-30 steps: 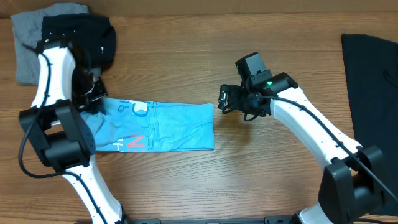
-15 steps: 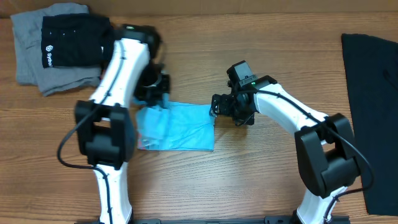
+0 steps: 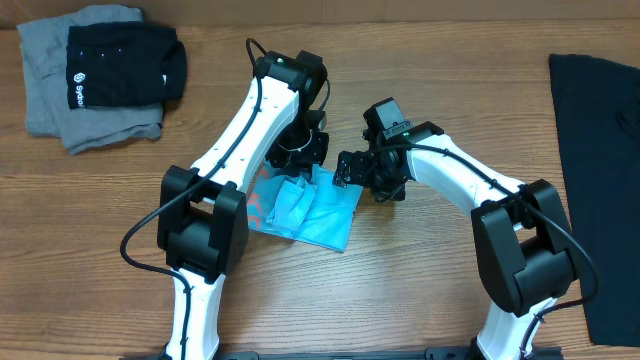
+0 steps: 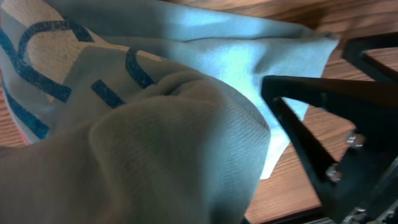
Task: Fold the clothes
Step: 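Fold the left end rightward over the strip with the left gripper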
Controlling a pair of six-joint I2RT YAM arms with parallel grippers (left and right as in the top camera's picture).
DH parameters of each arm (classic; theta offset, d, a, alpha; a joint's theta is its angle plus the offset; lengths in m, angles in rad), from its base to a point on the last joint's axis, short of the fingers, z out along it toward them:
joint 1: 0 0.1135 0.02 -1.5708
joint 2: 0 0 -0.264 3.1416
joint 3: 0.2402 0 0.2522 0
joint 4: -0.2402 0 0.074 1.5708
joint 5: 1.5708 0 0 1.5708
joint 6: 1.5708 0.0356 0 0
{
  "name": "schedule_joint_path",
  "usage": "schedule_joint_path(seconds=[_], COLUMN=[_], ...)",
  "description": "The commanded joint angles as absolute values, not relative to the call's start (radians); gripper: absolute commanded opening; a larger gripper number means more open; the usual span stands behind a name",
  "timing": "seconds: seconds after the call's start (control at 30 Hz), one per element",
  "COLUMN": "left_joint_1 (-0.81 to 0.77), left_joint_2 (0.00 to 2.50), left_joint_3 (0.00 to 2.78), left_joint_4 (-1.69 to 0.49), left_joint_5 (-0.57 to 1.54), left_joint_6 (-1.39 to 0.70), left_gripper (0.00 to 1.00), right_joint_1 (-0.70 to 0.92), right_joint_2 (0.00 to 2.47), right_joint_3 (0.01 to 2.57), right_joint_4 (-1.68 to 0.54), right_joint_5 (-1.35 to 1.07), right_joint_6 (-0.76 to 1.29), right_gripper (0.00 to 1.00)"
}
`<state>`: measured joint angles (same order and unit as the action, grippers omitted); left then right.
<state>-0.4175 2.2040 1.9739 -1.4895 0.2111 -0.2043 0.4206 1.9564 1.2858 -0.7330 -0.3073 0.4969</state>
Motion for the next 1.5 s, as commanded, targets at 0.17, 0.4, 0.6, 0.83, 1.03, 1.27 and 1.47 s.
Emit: schedule_joint_path(seconds=[0.17,0.4,0.6,0.83,1.03,1.27,1.47], left_joint_1=[-0.428,-0.444,-0.476,-0.389,-0.168,-0.077,-0.1], left_joint_2=[2.197,2.197,2.197,2.197,2.197,2.197,2.197], left_joint_3=[1.999,1.999,2.0,2.094,2.176,2.082,1.954], left_joint_4=[-1.484,-1.479,-1.46,-1.54,-1.682,-1.69,-1.663], left_joint_5=[0.297,0.39,0.445,0.352,0.177,0.21,0.34], left_joint_6=[-0.21,-0.196,-0.164,-0.16,-0.157,-0.107,-0.005], left_gripper=[0.26,0.22,0.18,0.13,0.77,0.79,0.79], right_joint_1=[0.402,0.26,0.111,0.048,0.104,0.257,0.38], right_joint_2=[1.958,1.958,1.953,1.898,1.891,1.891,1.891], right_joint_3=[1.291,1.393,1.523,1.577,1.577,1.577,1.577], right_joint_4=[-0.728,-0.852,-1.008,-1.058,-1.037,-0.957,-0.817], right_joint_5=[-0.315,-0.316,-0.316,-0.324,-0.39,-0.34,-0.338], right_joint_6=[0.493,0.439,0.384,0.358,0.336,0.336,0.354], right_gripper=[1.0,1.0,1.0,1.0,1.0,1.0,1.0])
